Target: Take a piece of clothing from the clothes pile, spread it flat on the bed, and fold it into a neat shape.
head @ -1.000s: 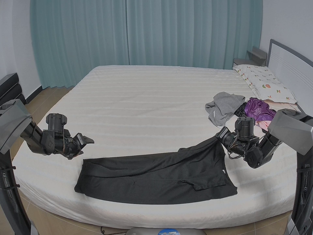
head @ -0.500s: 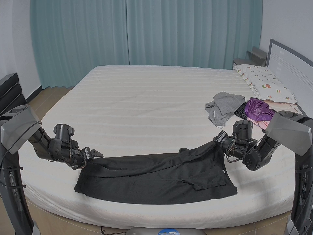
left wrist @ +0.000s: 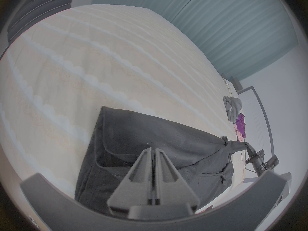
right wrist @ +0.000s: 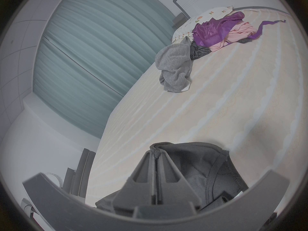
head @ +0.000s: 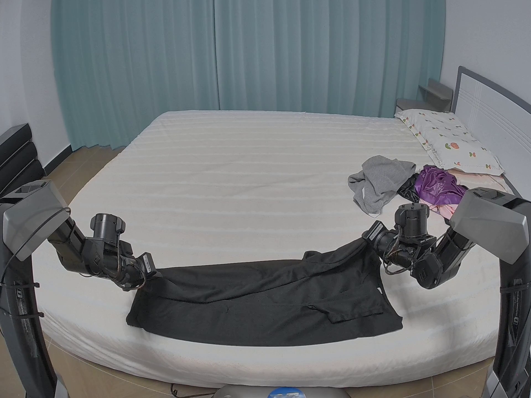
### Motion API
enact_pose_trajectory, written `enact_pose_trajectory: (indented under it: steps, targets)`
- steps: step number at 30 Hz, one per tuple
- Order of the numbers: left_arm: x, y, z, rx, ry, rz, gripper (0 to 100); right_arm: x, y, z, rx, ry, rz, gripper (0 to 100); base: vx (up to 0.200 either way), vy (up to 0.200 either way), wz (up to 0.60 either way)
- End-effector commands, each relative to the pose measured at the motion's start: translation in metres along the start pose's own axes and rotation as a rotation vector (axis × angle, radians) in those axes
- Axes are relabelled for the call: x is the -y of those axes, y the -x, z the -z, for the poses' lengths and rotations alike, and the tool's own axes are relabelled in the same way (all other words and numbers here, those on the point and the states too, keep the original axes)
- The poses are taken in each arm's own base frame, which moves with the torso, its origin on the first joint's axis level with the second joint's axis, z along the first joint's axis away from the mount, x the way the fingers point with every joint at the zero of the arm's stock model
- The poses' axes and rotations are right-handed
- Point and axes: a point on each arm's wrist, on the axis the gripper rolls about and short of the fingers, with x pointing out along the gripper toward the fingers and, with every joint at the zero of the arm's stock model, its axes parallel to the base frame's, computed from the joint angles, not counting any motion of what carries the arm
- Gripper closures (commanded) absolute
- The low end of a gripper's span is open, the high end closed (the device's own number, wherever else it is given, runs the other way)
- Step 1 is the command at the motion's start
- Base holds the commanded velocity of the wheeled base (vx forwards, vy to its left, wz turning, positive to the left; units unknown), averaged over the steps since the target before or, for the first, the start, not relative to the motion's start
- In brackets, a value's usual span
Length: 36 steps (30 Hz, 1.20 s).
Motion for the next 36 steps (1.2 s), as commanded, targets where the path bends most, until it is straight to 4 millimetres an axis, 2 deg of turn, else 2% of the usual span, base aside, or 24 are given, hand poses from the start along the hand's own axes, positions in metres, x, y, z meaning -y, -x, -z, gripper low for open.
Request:
enact_pose_trajectory:
  steps: [1,7,12,15,20,22,23,27,31,36]
  targets:
    - [-0.004,0.006,-0.001,0.009,0.014,-0.006,100,0.001,-0.001,0.001,-0.006,0.001,0.000,100,0.000,0.000,0.00]
    - [0.001,0.018,-0.006,0.044,0.013,0.006,100,0.000,0.002,-0.002,0.003,-0.005,-0.002,100,0.000,0.000,0.00]
    - [0.016,0.033,-0.022,0.118,0.066,0.045,100,-0.004,-0.001,-0.008,0.027,-0.007,-0.017,100,0.000,0.000,0.00]
    - [0.021,0.036,-0.032,0.156,0.094,0.064,100,-0.008,-0.003,-0.010,0.039,-0.007,-0.032,100,0.000,0.000,0.00]
    - [0.028,0.037,-0.061,0.252,0.207,0.119,100,-0.018,-0.010,-0.017,0.074,-0.006,-0.067,100,0.000,0.000,0.00]
    - [0.028,0.037,-0.061,0.252,0.207,0.119,100,-0.018,-0.010,-0.017,0.074,-0.006,-0.067,100,0.000,0.000,0.00]
    - [0.034,0.037,-0.081,0.330,0.267,0.147,100,-0.023,-0.015,-0.024,0.102,-0.004,-0.090,100,0.000,0.000,0.00]
    - [0.040,0.043,-0.105,0.446,0.324,0.189,100,-0.035,-0.019,-0.036,0.182,-0.005,-0.159,100,0.000,0.000,0.00]
    - [0.041,0.044,-0.107,0.466,0.336,0.210,100,-0.032,-0.021,-0.033,0.192,0.005,-0.169,100,0.000,0.000,0.00]
    - [0.032,0.032,-0.096,0.438,0.345,0.187,100,-0.009,-0.016,-0.014,0.119,0.073,-0.080,100,0.000,0.000,0.00]
